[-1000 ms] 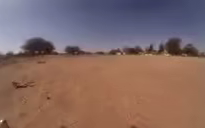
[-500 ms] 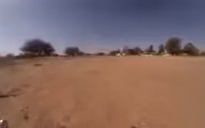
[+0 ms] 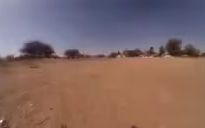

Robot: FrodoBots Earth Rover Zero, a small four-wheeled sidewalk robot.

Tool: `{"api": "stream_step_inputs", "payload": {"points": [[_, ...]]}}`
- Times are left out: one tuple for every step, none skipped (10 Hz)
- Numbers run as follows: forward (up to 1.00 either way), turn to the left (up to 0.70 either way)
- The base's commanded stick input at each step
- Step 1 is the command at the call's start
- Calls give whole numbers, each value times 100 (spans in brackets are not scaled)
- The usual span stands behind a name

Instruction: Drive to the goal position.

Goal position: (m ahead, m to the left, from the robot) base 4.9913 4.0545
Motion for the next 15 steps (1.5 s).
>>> {"api": "stream_step_inputs", "payload": {"points": [[100,27],[100,27],[100,27],[100,27],[100,27],[100,27],[100,27],[100,27],[100,27],[100,27],[100,27],[100,27],[100,27],[100,27],[100,20]]}}
